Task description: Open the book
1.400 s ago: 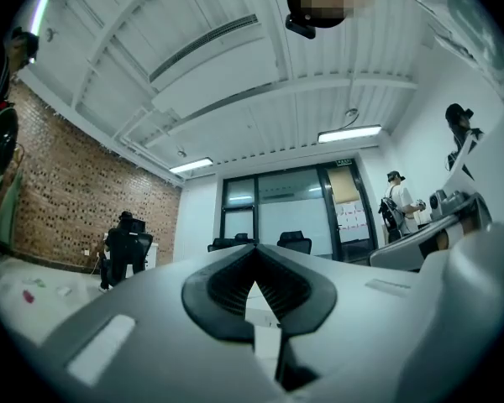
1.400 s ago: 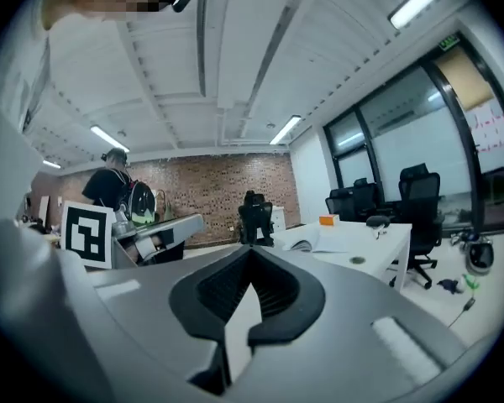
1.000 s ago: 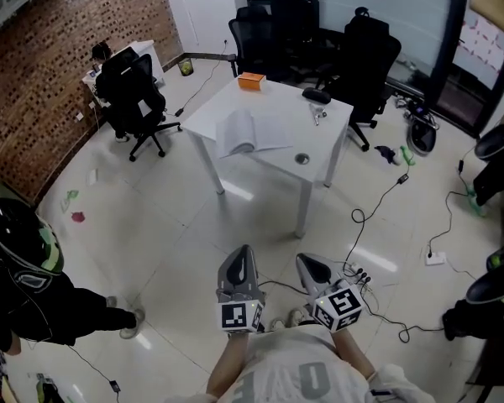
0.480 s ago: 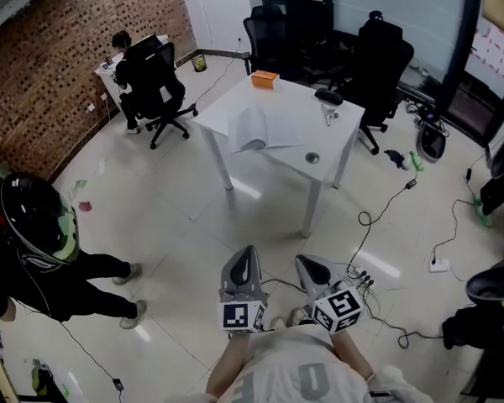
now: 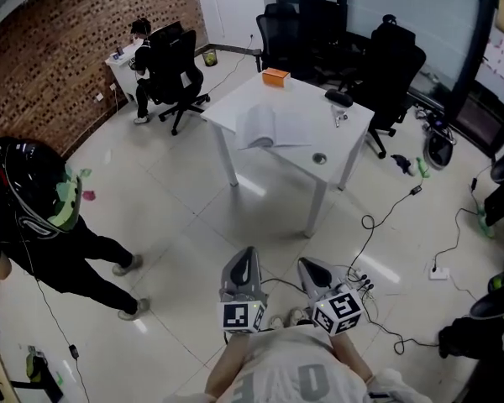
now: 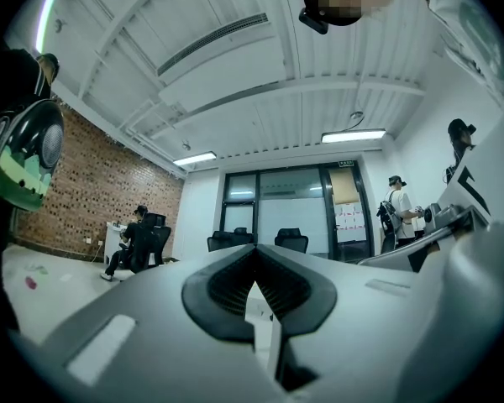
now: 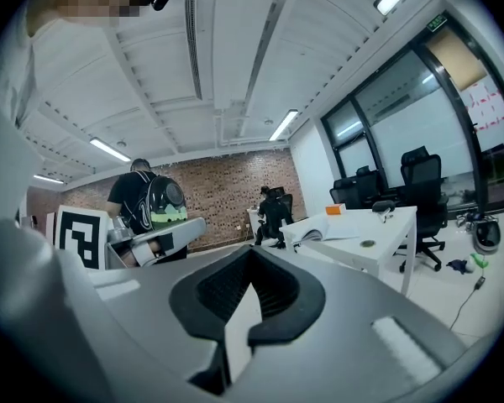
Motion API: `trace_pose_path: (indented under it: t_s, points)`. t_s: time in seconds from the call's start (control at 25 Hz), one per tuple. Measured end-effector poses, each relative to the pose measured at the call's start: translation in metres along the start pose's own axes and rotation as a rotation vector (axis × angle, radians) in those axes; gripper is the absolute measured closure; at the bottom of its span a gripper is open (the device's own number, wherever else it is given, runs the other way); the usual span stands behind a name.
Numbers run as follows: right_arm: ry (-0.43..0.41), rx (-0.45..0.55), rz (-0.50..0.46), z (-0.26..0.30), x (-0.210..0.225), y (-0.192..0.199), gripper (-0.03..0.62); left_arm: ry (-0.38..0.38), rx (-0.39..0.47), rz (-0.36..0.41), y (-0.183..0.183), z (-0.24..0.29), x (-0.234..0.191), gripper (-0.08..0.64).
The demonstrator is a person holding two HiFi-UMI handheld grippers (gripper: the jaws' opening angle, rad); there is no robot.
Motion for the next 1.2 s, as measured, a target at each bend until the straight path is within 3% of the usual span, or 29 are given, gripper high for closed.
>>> trace_pose_path:
  t_s: [0.72,1.2]
  points:
    - [-0.045,-0.034,0.03,0.013,0.02,0.002,0.592,-0.02,-0.057,0.029,0.007,0.023,0.004,0.549]
    - [-0.032,0.011,-0.004,0.024,0.077,-0.011,0.592,-0.002,-0.019,0.051,0.016,0.079,0.023,0.549]
Point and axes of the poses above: the fingertips, and each gripper's own axes: z forward along the fingers, x to its right, y out of its underside, the point moved 10 cm from there along -z, backward along the fingers, and after that the axes turned 2 degrees about -x, right-handed, at the moved point
